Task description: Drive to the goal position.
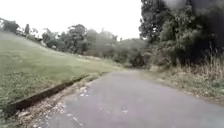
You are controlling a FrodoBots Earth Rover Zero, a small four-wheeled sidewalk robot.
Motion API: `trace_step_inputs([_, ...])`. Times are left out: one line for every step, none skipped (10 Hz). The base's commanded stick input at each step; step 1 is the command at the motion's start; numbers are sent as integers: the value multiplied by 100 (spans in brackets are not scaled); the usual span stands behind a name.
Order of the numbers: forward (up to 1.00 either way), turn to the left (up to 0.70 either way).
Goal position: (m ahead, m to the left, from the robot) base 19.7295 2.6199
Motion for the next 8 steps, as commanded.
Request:
trace_step_inputs([50,0])
trace_step_inputs([50,0])
trace_step_inputs([50,0])
trace_step_inputs([50,0])
trace_step_inputs([50,0])
trace_step_inputs([50,0])
trace_step_inputs([50,0])
trace_step_inputs([50,0])
